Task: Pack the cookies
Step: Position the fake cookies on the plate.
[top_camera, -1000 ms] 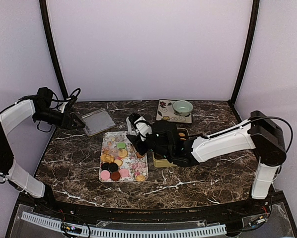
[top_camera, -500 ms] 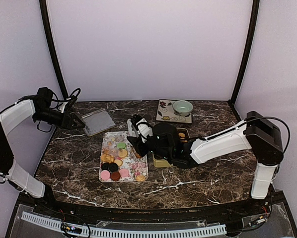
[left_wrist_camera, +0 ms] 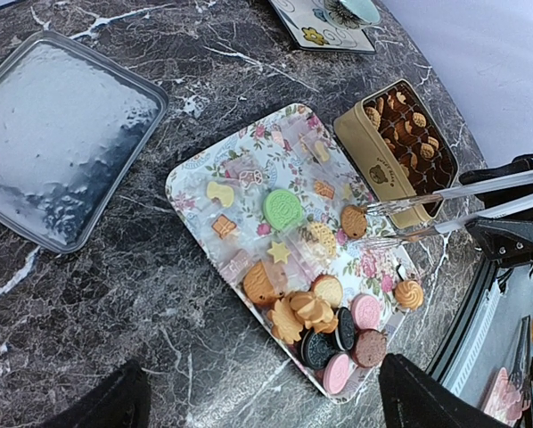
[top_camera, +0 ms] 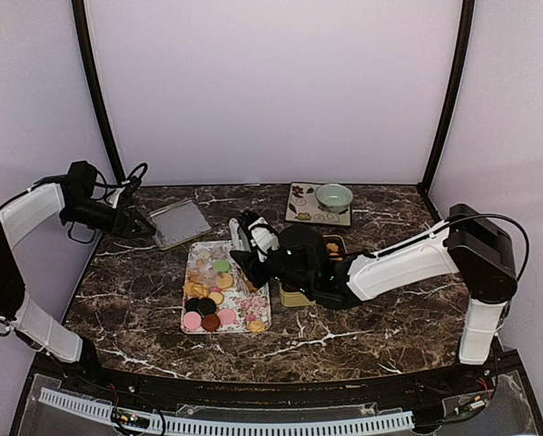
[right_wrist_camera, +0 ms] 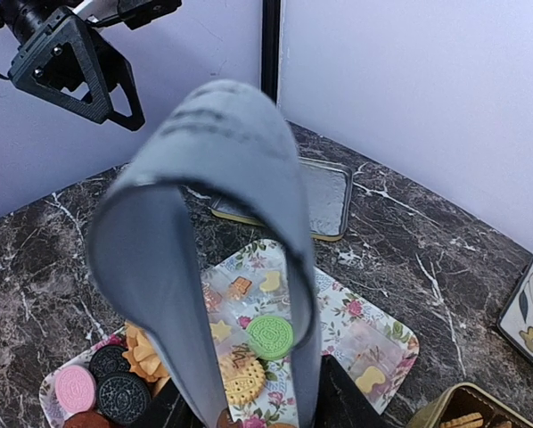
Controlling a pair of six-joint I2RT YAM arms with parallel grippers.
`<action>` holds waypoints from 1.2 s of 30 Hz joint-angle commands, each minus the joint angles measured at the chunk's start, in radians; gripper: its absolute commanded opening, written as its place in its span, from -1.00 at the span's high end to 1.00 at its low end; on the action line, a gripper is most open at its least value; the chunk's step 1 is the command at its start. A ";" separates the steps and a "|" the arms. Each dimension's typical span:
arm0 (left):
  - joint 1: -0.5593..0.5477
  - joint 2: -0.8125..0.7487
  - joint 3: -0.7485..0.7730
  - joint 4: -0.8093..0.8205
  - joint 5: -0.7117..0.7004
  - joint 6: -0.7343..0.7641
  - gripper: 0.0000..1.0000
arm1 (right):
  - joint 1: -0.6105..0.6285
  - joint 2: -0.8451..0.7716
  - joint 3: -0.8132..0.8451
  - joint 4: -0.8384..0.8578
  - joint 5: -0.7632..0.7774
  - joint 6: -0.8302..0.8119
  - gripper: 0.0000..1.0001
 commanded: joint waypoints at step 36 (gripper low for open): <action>0.006 -0.025 0.002 -0.008 0.023 0.012 -0.82 | 0.058 0.008 0.034 -0.028 0.052 0.041 0.25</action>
